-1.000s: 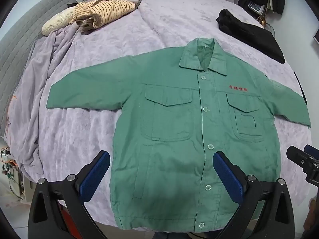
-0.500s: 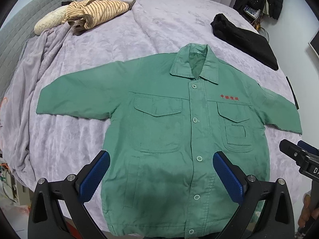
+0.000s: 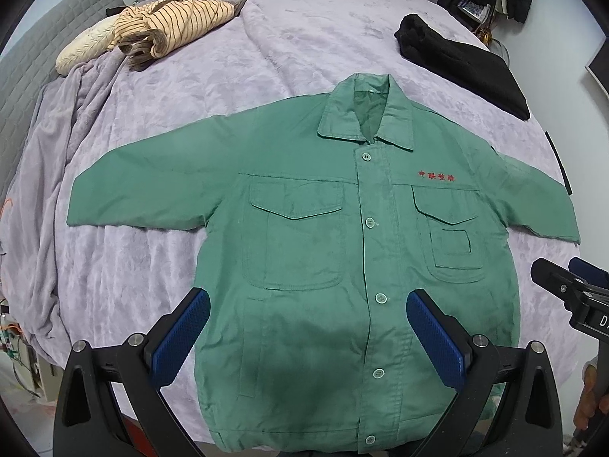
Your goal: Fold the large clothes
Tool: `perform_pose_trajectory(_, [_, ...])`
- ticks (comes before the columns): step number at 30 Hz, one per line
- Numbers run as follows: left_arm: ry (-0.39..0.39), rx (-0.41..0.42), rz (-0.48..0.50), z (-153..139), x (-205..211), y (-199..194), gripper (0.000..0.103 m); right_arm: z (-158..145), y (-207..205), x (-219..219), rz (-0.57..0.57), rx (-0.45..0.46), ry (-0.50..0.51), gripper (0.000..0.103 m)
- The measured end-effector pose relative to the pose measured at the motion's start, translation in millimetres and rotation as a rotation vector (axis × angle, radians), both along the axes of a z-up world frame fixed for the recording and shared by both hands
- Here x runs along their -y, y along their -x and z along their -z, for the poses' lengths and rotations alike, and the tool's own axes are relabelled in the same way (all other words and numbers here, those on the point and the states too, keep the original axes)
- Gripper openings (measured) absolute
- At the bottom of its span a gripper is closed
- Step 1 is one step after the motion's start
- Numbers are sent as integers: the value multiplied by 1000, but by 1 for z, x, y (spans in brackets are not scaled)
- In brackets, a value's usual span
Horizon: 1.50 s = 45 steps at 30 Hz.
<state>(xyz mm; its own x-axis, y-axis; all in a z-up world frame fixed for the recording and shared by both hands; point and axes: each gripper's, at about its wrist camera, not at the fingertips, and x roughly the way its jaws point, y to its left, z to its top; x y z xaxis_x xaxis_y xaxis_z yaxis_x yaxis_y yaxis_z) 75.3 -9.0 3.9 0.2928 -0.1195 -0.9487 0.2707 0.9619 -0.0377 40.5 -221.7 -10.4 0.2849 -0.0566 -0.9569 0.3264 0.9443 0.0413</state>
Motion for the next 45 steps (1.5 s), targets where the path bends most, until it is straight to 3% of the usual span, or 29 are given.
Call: perform_pose_trajectory(45, [-10,-5,-11,-1,-10,8,103,-2,5,-2,0,7,-3,103])
